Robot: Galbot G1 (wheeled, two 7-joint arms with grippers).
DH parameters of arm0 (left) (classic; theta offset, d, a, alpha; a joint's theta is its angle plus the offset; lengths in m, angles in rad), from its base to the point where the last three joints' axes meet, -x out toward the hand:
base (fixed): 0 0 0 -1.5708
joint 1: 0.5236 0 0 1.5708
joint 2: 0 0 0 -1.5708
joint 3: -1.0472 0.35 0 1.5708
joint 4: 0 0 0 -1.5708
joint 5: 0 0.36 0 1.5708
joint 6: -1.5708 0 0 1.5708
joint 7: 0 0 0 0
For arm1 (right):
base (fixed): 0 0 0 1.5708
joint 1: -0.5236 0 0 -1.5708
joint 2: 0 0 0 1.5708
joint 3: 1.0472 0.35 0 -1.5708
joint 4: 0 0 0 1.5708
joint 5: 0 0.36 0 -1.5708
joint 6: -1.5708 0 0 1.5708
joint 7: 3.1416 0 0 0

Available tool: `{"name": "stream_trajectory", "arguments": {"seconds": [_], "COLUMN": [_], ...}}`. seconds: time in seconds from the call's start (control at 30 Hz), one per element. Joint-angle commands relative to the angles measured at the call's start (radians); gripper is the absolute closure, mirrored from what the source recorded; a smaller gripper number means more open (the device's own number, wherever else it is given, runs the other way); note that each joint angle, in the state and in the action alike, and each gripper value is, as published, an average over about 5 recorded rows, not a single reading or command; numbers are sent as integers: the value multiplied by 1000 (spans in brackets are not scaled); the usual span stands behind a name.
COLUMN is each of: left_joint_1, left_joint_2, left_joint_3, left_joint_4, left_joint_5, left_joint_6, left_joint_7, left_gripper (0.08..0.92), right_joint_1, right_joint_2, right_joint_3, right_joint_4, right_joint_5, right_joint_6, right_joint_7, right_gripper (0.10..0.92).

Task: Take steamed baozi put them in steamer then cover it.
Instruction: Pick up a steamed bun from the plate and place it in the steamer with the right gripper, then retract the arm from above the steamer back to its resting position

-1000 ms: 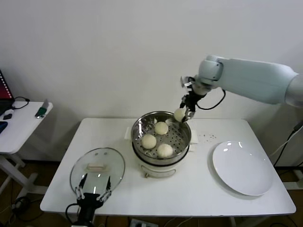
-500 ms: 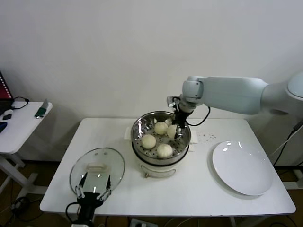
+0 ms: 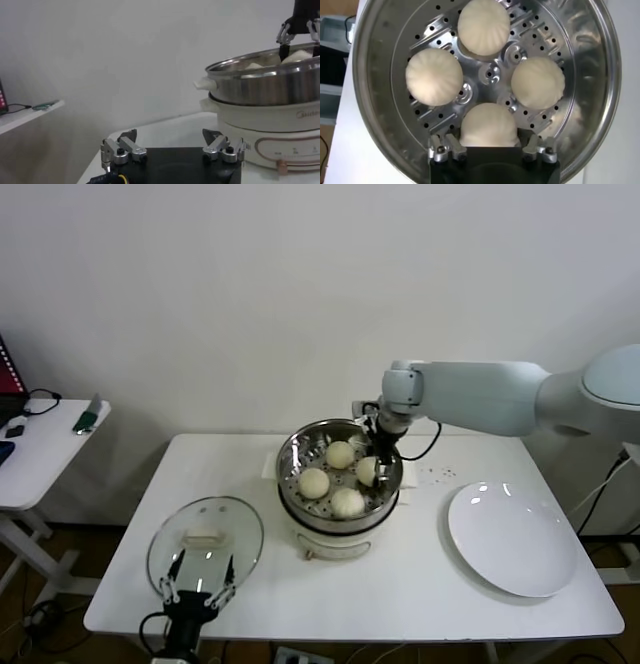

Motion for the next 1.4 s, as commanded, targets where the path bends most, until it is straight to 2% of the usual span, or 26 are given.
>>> {"name": "stream_trajectory", "arguments": {"seconds": [0.03, 0.2, 0.43, 0.53, 0.67, 0.8, 1.0, 1.2, 1.4], "left_joint_1": [-1, -4, -18, -40, -68, -80, -89, -78, -60], "left_joint_2": [-1, 1, 4, 8, 20, 29, 33, 41, 70], "left_joint_3": [1, -1, -3, -3, -3, -7, -1, 0, -5], "left_joint_4": [-3, -4, -2, 4, 7, 2, -22, -56, -97], "left_joint_5": [0, 1, 18, 54, 106, 174, 236, 369, 631], "left_joint_6": [0, 1, 3, 5, 15, 36, 65, 92, 153], "left_joint_7": [0, -2, -2, -4, -8, -14, -28, -42, -39], "left_gripper": [177, 177, 177, 177, 177, 177, 177, 177, 177], "right_joint_1": [-5, 22, 103, 103, 38, -166, -599, -988, -1366], "right_joint_2": [0, -58, -245, -345, -494, -635, -759, -776, -685], "right_joint_3": [12, 54, 155, 217, 303, 528, 998, 1413, 1846], "right_joint_4": [2, 55, 186, 246, 325, 348, 401, 480, 554], "right_joint_5": [-3, -7, -7, -12, -33, -45, -76, -69, -73], "right_joint_6": [-2, 3, 58, 129, 258, 388, 507, 549, 536], "right_joint_7": [9, 21, 18, 110, 329, 535, 709, 857, 951], "right_gripper": [221, 203, 202, 203, 203, 203, 203, 203, 203]}}
